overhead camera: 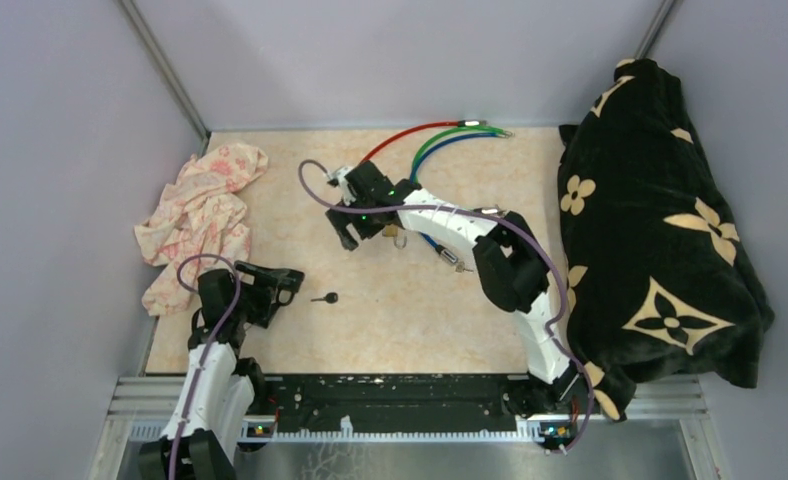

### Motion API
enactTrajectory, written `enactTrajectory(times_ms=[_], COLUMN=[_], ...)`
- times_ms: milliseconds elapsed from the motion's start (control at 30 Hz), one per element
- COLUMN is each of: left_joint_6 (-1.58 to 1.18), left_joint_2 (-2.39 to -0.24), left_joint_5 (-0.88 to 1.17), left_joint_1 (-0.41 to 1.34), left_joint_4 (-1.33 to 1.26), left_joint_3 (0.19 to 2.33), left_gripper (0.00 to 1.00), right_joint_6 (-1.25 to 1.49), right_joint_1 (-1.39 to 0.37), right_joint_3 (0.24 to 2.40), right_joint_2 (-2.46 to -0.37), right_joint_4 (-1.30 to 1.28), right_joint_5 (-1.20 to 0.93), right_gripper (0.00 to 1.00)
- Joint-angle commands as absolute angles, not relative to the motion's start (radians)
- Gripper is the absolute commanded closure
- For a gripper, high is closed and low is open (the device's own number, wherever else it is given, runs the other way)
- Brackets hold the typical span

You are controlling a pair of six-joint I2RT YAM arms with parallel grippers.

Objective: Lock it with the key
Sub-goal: Place the key at the center of the board, then pick up the lock from the center of the board.

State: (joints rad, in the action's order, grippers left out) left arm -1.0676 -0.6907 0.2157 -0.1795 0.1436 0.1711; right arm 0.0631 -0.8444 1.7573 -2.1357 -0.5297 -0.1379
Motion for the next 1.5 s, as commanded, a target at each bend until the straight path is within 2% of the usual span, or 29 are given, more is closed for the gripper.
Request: enactTrajectory(times_ms=[0,233,467,833,1133,1467], left_joint_6=[-1.052,-1.031,-0.949,-0.882,-0.874,-0.885], left_joint_2=[-0.662,-0.636,-0.625,-0.621,-0.617,-0.619], left_joint_5=[0.188,0.168,0.161,0.157,0.168,0.197], left_joint_1=[-0.190,-0.215,-0.225,-0.225,-0.226,-0.226], left_joint_4=[0.340,0.424,0.354,0.333,0.304,0.278], left_joint_3=[0.212,0.259,0.300,0.330,0.326,0.311], left_gripper=[0.01,0.01,0.01,0.01,0.01,0.01], right_joint_6=[0.094,0.068,0.080,0.111,0.123,0.162], right_joint_1=[-0.731,-0.691,-0.684,-0.684,-0.684,-0.669], right_joint_3=[1.850,2.035,2.178,2.171,2.149,2.145], right_joint_2=[-2.104,-2.260,-2.393,-2.448,-2.442,-2.407], right_joint_4=[-0.531,-0.580,-0.648,-0.657,-0.686,-0.705], right_joint_5=[0.013,0.090,0.130,0.119,0.124,0.096], right_gripper=[0.17,0.17,0.21,0.22,0.31,0.27])
